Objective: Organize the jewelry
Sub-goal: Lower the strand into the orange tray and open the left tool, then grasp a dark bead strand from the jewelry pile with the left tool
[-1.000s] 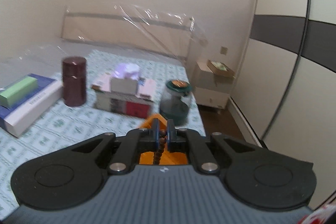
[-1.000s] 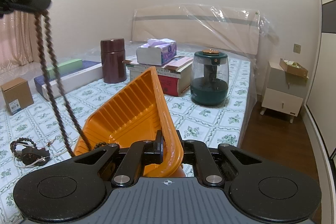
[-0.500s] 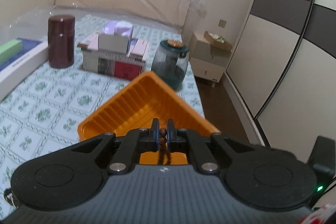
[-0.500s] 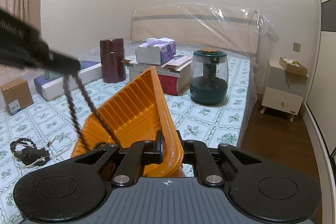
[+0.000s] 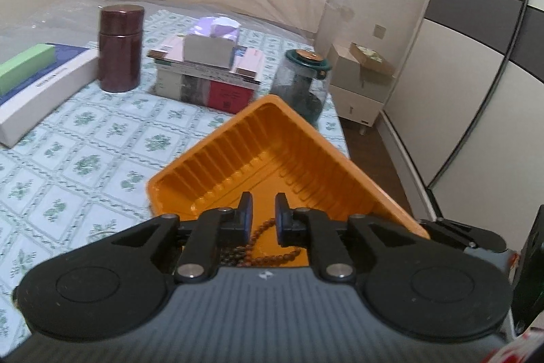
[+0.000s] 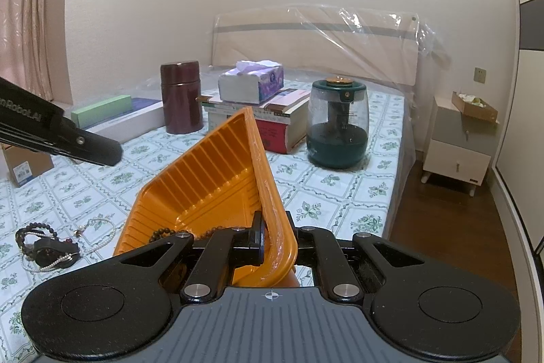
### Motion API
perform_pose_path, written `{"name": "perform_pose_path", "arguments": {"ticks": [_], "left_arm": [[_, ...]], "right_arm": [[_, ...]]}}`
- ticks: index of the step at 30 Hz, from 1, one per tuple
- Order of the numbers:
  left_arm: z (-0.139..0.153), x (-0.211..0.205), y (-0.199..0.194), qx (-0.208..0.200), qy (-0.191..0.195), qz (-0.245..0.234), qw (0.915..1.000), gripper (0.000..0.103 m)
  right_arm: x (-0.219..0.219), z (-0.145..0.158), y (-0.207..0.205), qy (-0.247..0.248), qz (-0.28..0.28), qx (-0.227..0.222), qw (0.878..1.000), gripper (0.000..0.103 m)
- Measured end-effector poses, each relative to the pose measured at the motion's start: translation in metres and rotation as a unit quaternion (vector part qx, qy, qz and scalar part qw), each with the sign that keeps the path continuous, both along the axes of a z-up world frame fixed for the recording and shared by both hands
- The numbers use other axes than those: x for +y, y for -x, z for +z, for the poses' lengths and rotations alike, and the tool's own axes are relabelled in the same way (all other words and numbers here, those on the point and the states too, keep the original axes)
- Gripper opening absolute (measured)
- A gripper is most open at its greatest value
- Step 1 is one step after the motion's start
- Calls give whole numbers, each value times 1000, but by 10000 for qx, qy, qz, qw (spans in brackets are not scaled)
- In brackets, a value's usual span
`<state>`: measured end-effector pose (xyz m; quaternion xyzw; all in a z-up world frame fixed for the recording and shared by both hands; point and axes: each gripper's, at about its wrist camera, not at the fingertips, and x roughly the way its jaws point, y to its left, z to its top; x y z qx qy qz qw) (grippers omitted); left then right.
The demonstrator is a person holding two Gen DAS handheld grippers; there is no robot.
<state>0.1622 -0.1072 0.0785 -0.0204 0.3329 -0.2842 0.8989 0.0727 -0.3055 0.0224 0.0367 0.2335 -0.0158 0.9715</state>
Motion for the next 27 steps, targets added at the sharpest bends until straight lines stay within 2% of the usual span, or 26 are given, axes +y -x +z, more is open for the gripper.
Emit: {"name": "perform_pose_path", "arguments": {"ticks": [3, 10, 16, 20, 23, 27], "left_arm": [[-1, 14, 4, -76, -66, 228, 9997, 18], [-12, 61, 15, -151, -197, 964, 9950, 19], [-30, 116, 27, -81, -74, 1799, 9836, 22], [-47, 146, 38, -15, -300, 2312, 9724, 23], [-61, 162, 43, 108, -409, 2512, 9670, 24], [-78, 171, 47, 176, -600, 2569, 9644, 25]], "right_arm": [[0, 0, 0, -3, -3, 2, 10000, 9], [0, -1, 0, -7, 2, 2, 10000, 9], [0, -2, 0, 4, 6, -2, 10000, 9], [0, -1, 0, -2, -1, 0, 10000, 9], [0, -2, 0, -1, -1, 2, 10000, 9], [0, -2, 0, 3, -4, 6, 10000, 9]]}}
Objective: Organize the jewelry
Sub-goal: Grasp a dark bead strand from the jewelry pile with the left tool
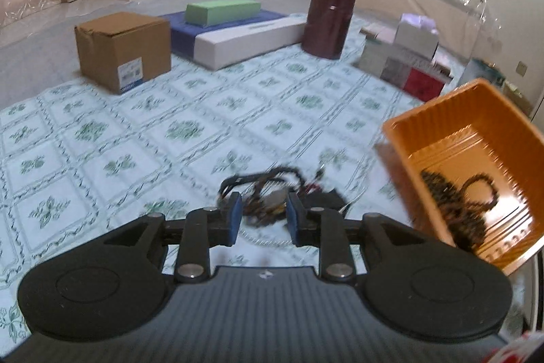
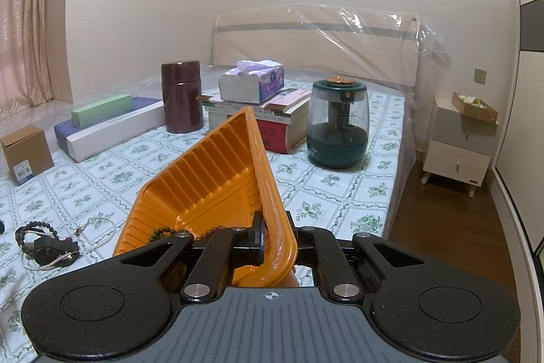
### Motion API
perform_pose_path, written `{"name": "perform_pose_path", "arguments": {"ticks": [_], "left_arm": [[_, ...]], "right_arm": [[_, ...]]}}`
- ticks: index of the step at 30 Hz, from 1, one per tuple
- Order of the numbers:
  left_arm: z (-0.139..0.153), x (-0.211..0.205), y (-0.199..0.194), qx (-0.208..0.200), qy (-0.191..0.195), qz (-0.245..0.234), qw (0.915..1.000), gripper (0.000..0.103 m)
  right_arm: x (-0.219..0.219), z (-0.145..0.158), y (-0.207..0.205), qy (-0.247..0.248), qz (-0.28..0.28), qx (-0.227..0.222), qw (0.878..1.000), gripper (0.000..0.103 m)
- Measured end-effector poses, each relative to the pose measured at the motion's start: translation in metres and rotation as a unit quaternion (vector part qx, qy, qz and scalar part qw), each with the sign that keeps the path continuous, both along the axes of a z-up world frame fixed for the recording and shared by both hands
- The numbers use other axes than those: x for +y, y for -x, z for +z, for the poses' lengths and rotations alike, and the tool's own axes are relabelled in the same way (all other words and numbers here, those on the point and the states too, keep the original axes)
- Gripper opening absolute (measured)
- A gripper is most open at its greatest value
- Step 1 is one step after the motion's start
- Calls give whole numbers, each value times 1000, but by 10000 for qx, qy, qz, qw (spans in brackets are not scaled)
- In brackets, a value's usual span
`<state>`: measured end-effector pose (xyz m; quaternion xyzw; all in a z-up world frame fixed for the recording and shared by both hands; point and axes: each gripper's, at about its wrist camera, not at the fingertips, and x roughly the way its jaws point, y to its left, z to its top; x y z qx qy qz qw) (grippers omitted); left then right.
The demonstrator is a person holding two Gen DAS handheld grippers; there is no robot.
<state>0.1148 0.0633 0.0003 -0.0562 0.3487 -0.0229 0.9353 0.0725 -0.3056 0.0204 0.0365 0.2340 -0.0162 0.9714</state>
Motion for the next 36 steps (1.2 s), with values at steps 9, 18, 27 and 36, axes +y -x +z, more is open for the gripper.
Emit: {"name": "perform_pose_path", "arguments": {"ticks": [9, 18, 27, 36], "left_arm": [[-21, -1, -13, 15, -341, -96, 9994, 25], [-34, -9, -38, 90, -647, -342, 9973, 24], [-40, -17, -49, 236, -803, -473, 9954, 6], [-3, -8, -37, -42, -388, -513, 9979, 6]], "right_arm": [[-1, 1, 0, 28, -16, 11, 10000, 8], [-1, 0, 0, 56, -32, 28, 10000, 8], [-1, 0, 0, 63, -30, 30, 10000, 8], [0, 1, -1, 68, -3, 4, 10000, 8]]}}
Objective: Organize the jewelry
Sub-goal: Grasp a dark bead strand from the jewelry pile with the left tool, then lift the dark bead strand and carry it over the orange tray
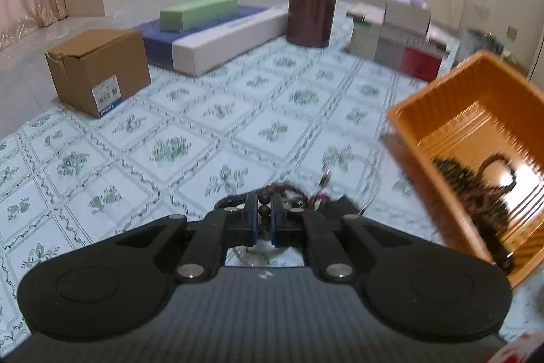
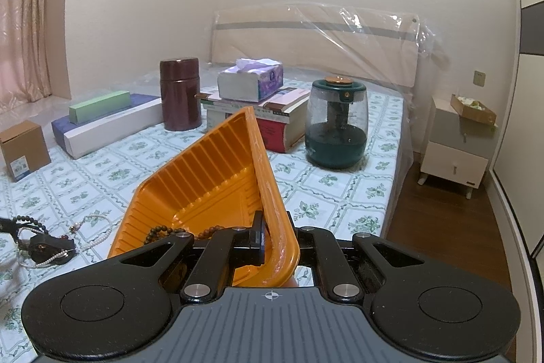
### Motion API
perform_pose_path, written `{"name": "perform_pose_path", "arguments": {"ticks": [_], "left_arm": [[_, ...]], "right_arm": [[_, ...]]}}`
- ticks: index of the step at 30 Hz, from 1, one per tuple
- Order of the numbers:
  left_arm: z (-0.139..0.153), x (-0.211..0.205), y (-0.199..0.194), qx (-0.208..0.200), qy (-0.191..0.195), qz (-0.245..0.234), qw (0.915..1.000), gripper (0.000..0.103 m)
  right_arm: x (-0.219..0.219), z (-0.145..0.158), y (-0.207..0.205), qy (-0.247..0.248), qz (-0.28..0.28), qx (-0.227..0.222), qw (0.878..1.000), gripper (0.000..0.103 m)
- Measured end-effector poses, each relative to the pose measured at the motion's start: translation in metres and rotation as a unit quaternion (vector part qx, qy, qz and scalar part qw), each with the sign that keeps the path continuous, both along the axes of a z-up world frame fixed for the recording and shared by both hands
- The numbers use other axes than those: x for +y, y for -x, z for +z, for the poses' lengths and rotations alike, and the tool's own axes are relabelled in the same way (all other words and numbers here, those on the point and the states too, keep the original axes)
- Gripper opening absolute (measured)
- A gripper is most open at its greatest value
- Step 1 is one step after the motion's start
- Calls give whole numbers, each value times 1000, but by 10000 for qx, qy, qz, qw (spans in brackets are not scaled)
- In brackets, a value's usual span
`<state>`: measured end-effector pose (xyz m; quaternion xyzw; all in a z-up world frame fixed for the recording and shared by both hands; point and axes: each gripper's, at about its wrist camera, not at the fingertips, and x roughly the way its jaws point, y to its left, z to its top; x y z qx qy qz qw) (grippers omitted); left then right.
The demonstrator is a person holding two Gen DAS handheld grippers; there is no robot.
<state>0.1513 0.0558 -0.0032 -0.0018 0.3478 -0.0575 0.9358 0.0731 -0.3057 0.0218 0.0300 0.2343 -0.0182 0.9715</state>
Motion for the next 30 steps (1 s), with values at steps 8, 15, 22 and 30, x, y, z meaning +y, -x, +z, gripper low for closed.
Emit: {"name": "perform_pose_path", "arguments": {"ticks": [8, 15, 22, 30], "left_arm": [[32, 0, 9, -190, 146, -105, 9997, 6], [51, 4, 17, -345, 341, -115, 9988, 6], [67, 7, 20, -453, 592, -189, 9970, 6], [74, -7, 22, -493, 701, -342, 9957, 6]], "right_arm": [[1, 1, 1, -1, 13, -11, 10000, 8], [1, 1, 2, 1, 14, -14, 10000, 9], [1, 1, 2, -1, 13, -13, 10000, 9], [1, 1, 2, 1, 12, -13, 10000, 9]]}}
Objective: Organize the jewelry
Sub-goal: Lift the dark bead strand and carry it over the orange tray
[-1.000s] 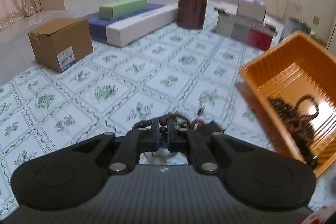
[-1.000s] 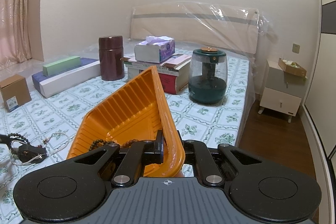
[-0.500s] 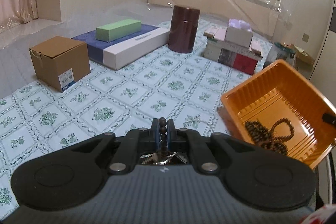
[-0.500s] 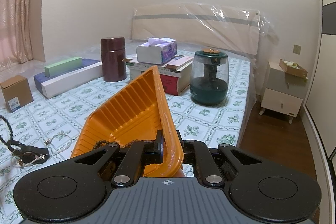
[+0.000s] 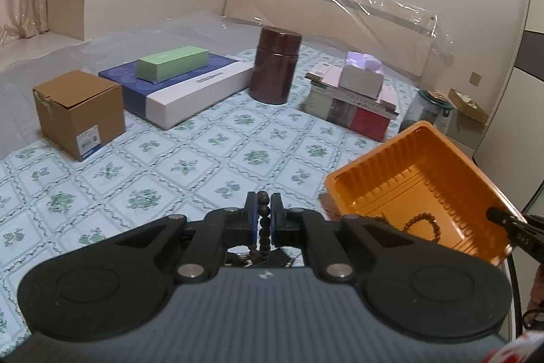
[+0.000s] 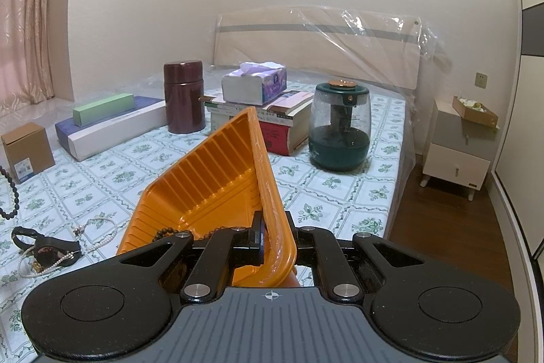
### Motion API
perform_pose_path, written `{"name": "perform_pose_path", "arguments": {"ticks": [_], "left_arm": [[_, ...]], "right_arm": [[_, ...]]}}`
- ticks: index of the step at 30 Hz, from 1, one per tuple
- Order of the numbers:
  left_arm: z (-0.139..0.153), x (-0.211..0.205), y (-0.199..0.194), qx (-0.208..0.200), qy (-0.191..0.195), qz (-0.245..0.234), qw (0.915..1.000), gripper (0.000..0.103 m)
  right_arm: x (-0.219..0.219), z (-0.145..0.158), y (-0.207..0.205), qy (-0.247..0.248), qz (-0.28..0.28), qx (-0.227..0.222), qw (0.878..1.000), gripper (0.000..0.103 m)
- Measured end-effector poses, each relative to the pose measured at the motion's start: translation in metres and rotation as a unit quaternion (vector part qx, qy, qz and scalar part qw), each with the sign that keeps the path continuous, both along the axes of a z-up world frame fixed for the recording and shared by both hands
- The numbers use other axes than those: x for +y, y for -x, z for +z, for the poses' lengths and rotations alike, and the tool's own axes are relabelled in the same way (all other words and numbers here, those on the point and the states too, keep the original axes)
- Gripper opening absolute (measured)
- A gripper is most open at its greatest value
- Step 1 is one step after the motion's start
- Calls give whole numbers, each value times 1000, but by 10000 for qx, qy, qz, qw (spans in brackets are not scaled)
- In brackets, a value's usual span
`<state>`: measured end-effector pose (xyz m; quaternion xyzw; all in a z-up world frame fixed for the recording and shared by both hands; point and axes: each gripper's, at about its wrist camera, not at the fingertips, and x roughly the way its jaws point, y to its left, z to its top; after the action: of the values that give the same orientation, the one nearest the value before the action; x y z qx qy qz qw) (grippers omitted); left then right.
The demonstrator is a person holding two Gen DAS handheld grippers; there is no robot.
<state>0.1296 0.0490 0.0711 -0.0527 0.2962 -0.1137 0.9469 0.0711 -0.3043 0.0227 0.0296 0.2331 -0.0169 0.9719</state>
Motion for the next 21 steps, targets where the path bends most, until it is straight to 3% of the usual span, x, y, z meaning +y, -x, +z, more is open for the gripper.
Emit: {"name": "perform_pose_path", "arguments": {"ticks": [21], "left_arm": [[-18, -81, -9, 285, 286, -865, 9954, 6]], "right_arm": [[0, -1, 0, -5, -5, -2, 10000, 9]]}}
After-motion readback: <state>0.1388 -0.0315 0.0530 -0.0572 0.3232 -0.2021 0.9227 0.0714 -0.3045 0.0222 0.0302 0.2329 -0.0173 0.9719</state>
